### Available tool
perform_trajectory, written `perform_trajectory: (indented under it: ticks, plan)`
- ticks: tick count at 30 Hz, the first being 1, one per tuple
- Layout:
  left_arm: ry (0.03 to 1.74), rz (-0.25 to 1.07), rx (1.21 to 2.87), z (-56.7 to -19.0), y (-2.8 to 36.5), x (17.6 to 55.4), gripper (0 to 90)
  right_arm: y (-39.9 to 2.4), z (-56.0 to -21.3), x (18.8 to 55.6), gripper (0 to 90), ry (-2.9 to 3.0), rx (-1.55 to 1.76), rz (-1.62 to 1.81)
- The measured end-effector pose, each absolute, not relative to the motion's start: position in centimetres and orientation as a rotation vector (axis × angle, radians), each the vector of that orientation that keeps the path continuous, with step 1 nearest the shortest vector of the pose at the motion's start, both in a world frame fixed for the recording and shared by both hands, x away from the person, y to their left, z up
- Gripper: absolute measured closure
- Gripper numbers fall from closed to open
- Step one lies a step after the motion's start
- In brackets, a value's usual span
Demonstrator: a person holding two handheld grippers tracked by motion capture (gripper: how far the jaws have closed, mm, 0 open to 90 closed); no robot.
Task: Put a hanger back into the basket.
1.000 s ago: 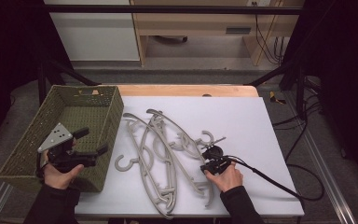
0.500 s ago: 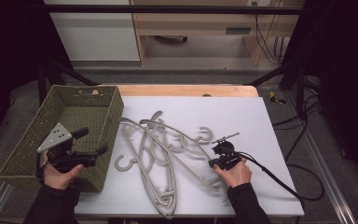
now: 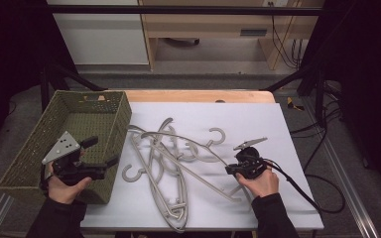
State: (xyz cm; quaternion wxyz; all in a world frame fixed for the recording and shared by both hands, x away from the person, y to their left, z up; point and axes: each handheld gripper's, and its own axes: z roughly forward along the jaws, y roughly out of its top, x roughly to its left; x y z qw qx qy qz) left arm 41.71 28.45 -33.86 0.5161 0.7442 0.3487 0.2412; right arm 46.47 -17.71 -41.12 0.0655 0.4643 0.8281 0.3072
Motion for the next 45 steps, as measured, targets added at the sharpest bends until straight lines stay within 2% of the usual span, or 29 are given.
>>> perform_trajectory:
  ticks: [8, 18, 25, 34, 45]
  plan:
    - [0.785, 0.541, 1.856, -33.4, 26.3, 41.0, 6.3, -18.0, -39.2, 45.3, 83.0, 2.592, 1.222, 1.028]
    - [0.69, 0.493, 2.011, -33.9, 23.0, 40.4, 6.3, -17.6, -38.6, 44.2, 82.9, 2.752, 0.98, 1.076]
    - [0.659, 0.462, 2.133, -35.3, 21.2, 40.9, 11.3, -17.0, -38.7, 43.7, 82.9, 2.845, 0.868, 1.047]
    - [0.637, 0.401, 2.296, -37.6, 19.6, 41.9, 28.3, -16.3, -38.6, 43.1, 82.9, 2.889, 0.791, 1.055]
    - [0.57, 0.361, 2.459, -39.1, 18.4, 42.2, 58.0, -15.9, -38.8, 43.0, 82.9, 2.935, 0.732, 1.04]
